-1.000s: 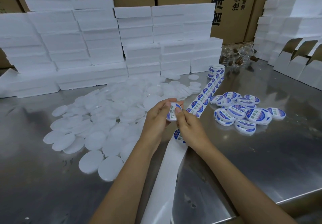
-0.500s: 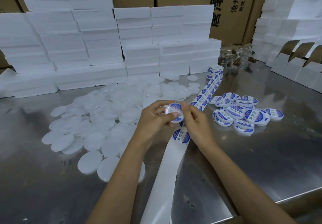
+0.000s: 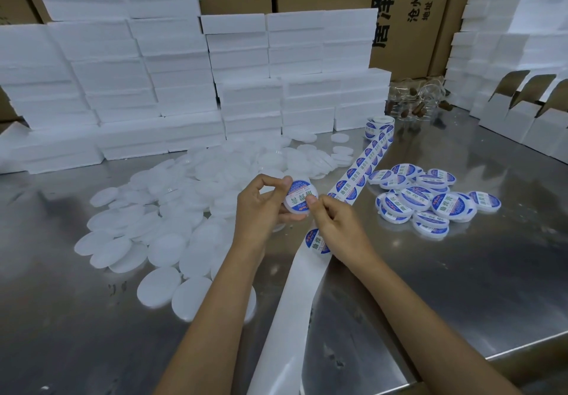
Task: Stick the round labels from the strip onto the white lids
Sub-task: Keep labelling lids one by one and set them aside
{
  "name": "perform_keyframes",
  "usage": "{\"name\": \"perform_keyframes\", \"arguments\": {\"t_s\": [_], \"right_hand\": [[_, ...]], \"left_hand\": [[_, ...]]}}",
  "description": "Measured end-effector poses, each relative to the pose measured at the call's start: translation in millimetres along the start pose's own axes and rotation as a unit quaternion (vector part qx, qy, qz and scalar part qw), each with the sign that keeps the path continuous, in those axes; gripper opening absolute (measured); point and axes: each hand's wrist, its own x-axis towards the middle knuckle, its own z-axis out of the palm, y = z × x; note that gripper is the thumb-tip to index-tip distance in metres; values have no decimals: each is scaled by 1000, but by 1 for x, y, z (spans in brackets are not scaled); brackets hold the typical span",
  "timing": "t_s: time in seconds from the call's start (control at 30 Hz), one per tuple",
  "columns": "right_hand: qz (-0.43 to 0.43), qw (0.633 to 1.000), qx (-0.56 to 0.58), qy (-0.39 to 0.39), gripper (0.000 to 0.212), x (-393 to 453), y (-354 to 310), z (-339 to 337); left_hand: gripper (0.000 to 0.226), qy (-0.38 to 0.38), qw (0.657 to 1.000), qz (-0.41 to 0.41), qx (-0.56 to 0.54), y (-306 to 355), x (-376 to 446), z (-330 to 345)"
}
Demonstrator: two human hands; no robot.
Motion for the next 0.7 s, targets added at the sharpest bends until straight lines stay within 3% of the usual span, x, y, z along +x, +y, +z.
{"name": "perform_keyframes", "arguments": {"t_s": [0.1, 0.2, 0.27, 0.43, 0.7], "right_hand": [[14, 998, -50, 44, 53, 2, 5, -2], [6, 984, -158, 78, 62, 0, 7, -4], [0, 981, -172, 87, 64, 1, 9, -4], [5, 986, -134, 103, 53, 4, 11, -7], [37, 998, 55, 8, 54, 6, 1, -11]], "left_hand": [[12, -35, 999, -5, 13, 1, -2, 2], [17, -70, 997, -20, 8, 2, -4, 2], [19, -100, 995, -31, -10, 2, -4, 1], [44, -154, 988, -29, -3, 0, -5, 4], [29, -89, 996, 1, -7, -2, -5, 6]]}}
